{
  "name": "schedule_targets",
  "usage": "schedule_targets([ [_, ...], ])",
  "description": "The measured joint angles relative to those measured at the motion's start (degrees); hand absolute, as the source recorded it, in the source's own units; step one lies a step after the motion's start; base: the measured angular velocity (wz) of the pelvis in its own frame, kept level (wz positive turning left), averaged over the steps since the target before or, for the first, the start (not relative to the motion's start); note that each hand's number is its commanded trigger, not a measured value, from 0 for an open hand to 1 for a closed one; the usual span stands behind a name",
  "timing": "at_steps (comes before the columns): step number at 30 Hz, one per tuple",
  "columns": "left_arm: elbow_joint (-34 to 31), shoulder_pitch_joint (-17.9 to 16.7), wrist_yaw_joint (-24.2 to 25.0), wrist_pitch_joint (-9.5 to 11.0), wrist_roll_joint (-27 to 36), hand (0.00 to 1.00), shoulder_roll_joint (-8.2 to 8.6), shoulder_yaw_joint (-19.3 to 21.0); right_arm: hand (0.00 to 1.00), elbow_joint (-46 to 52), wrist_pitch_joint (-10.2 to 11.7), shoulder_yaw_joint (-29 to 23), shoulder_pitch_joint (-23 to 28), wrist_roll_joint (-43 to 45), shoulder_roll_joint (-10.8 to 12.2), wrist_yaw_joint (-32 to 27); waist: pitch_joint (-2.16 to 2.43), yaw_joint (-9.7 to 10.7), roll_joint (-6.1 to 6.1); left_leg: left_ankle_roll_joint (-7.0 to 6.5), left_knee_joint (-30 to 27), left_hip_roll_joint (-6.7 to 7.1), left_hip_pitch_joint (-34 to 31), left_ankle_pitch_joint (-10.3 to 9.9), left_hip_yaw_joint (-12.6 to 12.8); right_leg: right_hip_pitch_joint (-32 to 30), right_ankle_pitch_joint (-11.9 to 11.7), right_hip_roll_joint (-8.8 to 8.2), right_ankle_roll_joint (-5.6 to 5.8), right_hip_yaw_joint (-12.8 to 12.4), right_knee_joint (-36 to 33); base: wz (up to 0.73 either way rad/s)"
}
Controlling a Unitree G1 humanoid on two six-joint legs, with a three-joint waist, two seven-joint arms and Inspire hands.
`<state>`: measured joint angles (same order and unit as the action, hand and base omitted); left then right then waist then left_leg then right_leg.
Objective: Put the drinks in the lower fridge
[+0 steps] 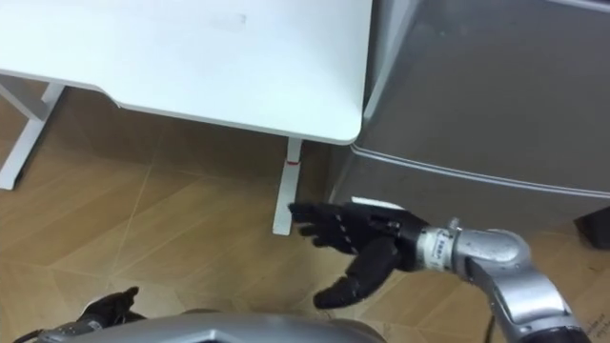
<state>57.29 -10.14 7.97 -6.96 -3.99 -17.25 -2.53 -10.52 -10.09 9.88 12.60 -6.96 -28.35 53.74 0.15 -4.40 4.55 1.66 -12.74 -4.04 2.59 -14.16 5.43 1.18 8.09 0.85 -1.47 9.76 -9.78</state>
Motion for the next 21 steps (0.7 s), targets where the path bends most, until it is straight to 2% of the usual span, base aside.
schedule_targets([
  [8,-0.06,-0.31,-0.99,-0.05,-0.02,0.00,0.02,-0.53,0.00,-2.58,0.02,-1.05,1.80,14.18,0.09,-2.58,-0.07,0.34,0.37,0.00,0.08,0.10,-0.15,0.00,-0.32,0.04,0.20,-0.03,0.01,0.05,0.07,0.02],
  [12,-0.13,-0.38,-1.32,-0.10,-0.01,0.00,0.16,-0.64,0.00,-6.43,-0.10,-1.59,1.82,16.28,0.82,-4.02,-0.08,0.59,0.36,-0.13,0.12,0.32,-0.07,0.07,-0.32,0.11,0.29,-0.31,0.15,0.22,0.06,0.00],
  [18,-0.49,-0.49,-3.56,-0.15,-0.57,0.00,0.79,-0.49,0.00,-19.57,0.19,-6.64,0.26,16.44,5.98,-8.23,-0.13,1.06,0.48,-0.35,0.42,0.70,0.36,0.13,-1.08,0.85,0.46,-0.61,0.45,0.79,0.23,0.07],
  [20,-0.56,-0.50,-5.48,-0.18,-0.72,0.00,1.88,0.32,0.00,-27.02,0.53,-9.59,-1.00,16.36,9.12,-11.68,-0.25,1.17,0.28,-0.41,0.43,0.72,0.87,0.07,-1.49,1.71,0.51,-0.66,0.54,1.40,0.51,0.12],
  [21,-0.73,-0.63,-5.82,-0.18,-0.72,0.00,2.31,0.78,0.00,-28.13,0.58,-10.28,-1.07,16.37,9.64,-12.25,-0.24,1.10,0.17,-0.45,0.47,0.74,0.93,0.03,-1.44,1.82,0.52,-0.67,0.55,1.40,0.68,0.05],
])
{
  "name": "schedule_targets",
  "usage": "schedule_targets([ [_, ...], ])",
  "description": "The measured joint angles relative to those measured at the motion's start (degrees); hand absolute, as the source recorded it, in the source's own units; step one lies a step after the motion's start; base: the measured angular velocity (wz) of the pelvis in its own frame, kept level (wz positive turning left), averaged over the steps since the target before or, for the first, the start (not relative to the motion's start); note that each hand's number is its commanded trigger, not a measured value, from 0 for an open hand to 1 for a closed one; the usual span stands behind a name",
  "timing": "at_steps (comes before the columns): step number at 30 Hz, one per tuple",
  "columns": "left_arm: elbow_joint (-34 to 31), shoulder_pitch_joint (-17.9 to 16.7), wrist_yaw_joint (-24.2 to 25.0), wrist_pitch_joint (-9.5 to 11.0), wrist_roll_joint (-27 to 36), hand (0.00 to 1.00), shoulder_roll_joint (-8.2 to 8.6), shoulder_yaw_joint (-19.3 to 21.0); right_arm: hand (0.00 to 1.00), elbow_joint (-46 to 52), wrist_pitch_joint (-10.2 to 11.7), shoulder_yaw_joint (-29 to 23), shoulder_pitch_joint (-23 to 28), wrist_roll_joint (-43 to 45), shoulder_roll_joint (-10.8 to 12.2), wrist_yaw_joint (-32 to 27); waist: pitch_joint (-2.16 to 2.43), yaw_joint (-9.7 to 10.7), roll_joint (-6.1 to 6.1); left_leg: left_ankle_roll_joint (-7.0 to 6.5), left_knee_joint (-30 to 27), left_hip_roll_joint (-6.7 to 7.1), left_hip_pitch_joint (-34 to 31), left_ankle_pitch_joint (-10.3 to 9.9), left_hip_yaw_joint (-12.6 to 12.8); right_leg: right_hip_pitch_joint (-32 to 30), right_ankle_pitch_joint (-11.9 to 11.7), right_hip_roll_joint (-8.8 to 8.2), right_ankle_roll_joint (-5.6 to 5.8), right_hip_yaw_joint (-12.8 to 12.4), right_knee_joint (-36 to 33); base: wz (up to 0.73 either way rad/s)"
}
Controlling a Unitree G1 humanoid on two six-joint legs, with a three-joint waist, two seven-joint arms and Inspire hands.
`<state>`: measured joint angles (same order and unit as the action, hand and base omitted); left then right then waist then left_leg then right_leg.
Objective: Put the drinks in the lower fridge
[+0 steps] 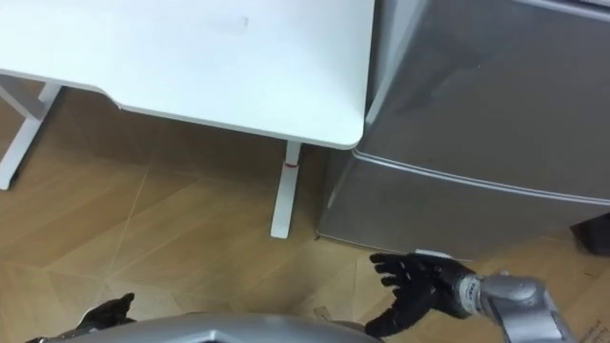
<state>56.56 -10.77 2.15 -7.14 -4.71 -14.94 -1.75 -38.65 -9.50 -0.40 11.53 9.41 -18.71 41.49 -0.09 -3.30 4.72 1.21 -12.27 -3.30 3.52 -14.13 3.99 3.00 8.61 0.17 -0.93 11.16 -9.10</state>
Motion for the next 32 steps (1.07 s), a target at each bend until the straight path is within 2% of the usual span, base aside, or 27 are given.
schedule_targets([
  [2,-0.22,-0.10,-0.50,-0.06,-1.88,0.00,0.99,1.56,0.00,-4.92,0.58,-1.68,-0.59,-0.43,1.60,-3.36,0.02,-0.01,-0.33,-0.02,0.11,0.01,-0.16,-0.02,0.07,0.01,0.02,0.03,0.02,-0.15,0.38,0.00],
  [7,1.19,0.01,-0.79,-0.37,-5.18,0.00,1.57,1.85,0.00,-20.38,2.32,-2.30,-3.77,-9.79,1.84,-10.00,0.04,-0.04,-1.31,-0.08,0.07,0.16,-0.10,-0.06,-0.13,0.23,0.15,0.02,0.23,-0.26,0.47,0.03],
  [9,1.19,-0.43,-0.74,-0.59,-5.62,0.00,2.61,3.78,0.00,-24.29,2.54,-4.21,-3.72,-13.88,2.70,-13.55,0.04,0.52,-1.90,-0.08,0.07,0.19,-0.05,-0.05,-0.18,0.40,0.21,-0.07,0.31,-0.20,0.49,0.05],
  [11,1.13,-1.67,-0.19,-1.61,-7.06,0.00,3.58,5.11,0.00,-28.66,2.31,-8.13,-3.56,-17.40,4.23,-17.18,0.01,2.84,-2.48,-0.10,0.05,0.52,0.22,-0.03,-1.26,1.14,0.80,-0.36,0.46,0.47,0.52,0.20],
  [12,1.14,-2.05,-0.08,-1.87,-7.77,0.00,3.77,5.50,0.00,-29.41,2.24,-9.01,-3.55,-18.17,4.47,-17.82,0.06,3.20,-2.64,-0.10,0.05,0.57,0.41,-0.03,-1.31,1.34,0.95,-0.41,0.47,0.50,0.49,0.12],
  [13,1.25,-2.45,0.32,-2.40,-9.08,0.00,4.10,6.37,0.00,-30.65,2.15,-9.84,-3.55,-18.87,4.64,-18.88,-0.20,3.35,-2.68,-0.11,0.17,0.65,1.15,-0.03,-1.26,1.92,1.14,-0.45,0.53,0.32,0.51,0.00],
  [17,1.25,-2.59,0.99,-2.78,-11.20,0.00,4.08,6.47,0.00,-32.62,2.18,-10.34,-3.88,-19.14,4.72,-22.24,0.08,4.83,-3.26,-0.11,0.20,0.97,1.90,-0.03,-1.32,2.24,1.72,-0.74,0.79,0.34,0.28,0.04],
  [26,1.38,-2.35,1.31,-2.82,-11.21,0.00,4.11,6.41,0.00,-33.17,1.84,-8.66,-2.15,-18.04,6.11,-28.05,0.04,5.35,-2.98,-0.11,0.05,1.00,2.13,-0.03,-1.06,2.94,1.85,-0.77,0.79,0.05,0.35,0.00],
  [32,3.25,-0.73,3.18,-2.68,-11.22,0.00,4.10,6.07,0.00,-35.37,1.76,-8.00,-1.48,-13.59,6.58,-30.19,-0.01,6.04,-3.22,-0.11,0.71,0.83,3.38,-0.03,0.24,2.81,1.86,-0.57,0.78,-1.55,0.19,-0.11],
])
